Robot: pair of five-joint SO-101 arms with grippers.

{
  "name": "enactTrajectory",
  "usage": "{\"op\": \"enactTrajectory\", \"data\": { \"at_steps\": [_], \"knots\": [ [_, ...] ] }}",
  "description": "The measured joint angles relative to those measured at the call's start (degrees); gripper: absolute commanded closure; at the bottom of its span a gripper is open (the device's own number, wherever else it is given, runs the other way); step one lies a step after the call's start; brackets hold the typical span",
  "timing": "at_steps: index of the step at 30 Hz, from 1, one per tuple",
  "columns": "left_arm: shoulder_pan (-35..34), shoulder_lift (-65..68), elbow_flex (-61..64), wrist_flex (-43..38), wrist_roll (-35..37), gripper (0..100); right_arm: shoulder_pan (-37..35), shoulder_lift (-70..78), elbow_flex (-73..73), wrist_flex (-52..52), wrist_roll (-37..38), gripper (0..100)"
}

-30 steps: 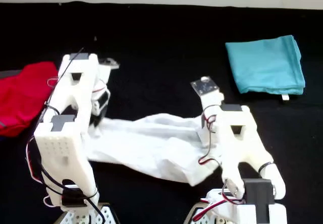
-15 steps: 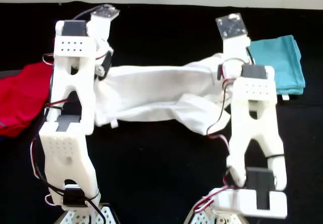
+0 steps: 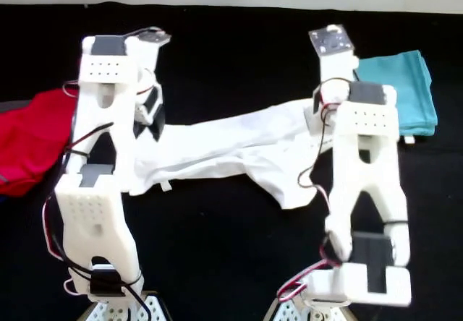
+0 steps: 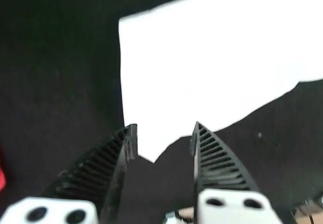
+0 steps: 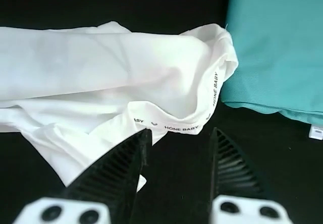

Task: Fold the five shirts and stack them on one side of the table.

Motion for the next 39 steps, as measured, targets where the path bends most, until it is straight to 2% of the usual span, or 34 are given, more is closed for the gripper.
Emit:
{"op": "enactTrajectory", "data": {
  "at_steps": [4, 8, 12, 16, 23, 30, 39],
  "knots": [
    [-2.3, -7.9, 7.5, 0.5, 0.0, 82, 0.0, -6.5, -0.1, 4.0, 0.0, 81.3],
    [-2.1, -16.9, 22.5, 0.2, -1.3, 82, 0.0, -11.1, -0.1, 8.4, 0.0, 81.4],
    [-2.9, -21.0, 39.6, -9.0, -1.8, 82, 0.0, -13.7, -0.1, 11.2, 0.0, 81.4],
    [-2.8, -21.3, 50.2, -18.4, -1.8, 82, 0.0, -14.5, 0.0, 11.9, 0.0, 81.4],
    [-4.3, -21.4, 54.8, -30.4, -1.8, 82, 0.0, -15.7, 5.6, 11.9, 0.5, 81.4],
    [-6.5, -21.5, 55.1, -32.0, -1.8, 82, 0.0, -23.6, 12.4, 11.6, 4.5, 81.4],
    [-6.4, -21.6, 60.0, -37.5, -1.8, 82, -0.1, -29.6, 23.1, 8.0, 4.7, 81.4]
  ]
}}
